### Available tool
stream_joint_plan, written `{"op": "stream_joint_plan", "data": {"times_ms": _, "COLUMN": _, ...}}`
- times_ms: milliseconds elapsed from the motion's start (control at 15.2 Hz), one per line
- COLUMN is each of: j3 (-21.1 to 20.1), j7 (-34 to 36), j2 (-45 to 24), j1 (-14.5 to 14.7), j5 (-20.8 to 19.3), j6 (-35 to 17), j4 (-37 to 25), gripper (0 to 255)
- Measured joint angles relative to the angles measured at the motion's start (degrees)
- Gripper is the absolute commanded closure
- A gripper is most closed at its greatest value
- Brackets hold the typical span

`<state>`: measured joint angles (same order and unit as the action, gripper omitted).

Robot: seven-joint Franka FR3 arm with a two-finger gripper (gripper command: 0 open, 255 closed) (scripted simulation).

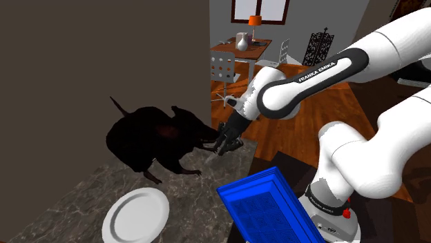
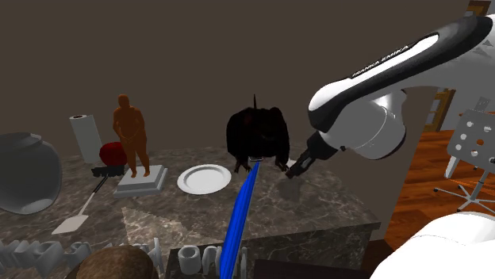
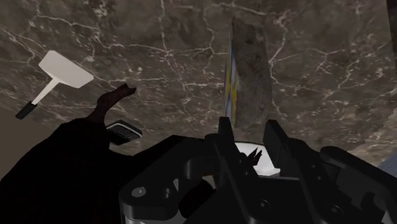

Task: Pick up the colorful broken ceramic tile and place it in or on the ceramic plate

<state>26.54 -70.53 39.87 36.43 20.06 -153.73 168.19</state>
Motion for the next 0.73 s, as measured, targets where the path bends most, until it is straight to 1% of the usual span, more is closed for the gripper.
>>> {"op": "stream_joint_plan", "data": {"times_ms": 198, "j3": -1.9, "j7": 2.0, "j2": 1.5, "j1": -1.4, "j5": -0.9, "j6": 2.6, "j4": -1.0, "gripper": 255}}
{"op": "stream_joint_plan", "data": {"times_ms": 264, "j3": -2.3, "j7": 2.6, "j2": 0.8, "j1": -0.7, "j5": -0.6, "j6": 2.4, "j4": -1.6, "gripper": 255}}
{"op": "stream_joint_plan", "data": {"times_ms": 396, "j3": -3.6, "j7": 4.4, "j2": -1.4, "j1": 1.7, "j5": 0.8, "j6": 1.0, "j4": -3.2, "gripper": 255}}
{"op": "stream_joint_plan", "data": {"times_ms": 660, "j3": -5.7, "j7": 7.3, "j2": -8.6, "j1": 8.5, "j5": 5.1, "j6": -4.0, "j4": -7.1, "gripper": 255}}
{"op": "stream_joint_plan", "data": {"times_ms": 726, "j3": -6.3, "j7": 8.2, "j2": -10.0, "j1": 9.5, "j5": 5.7, "j6": -4.4, "j4": -8.3, "gripper": 255}}
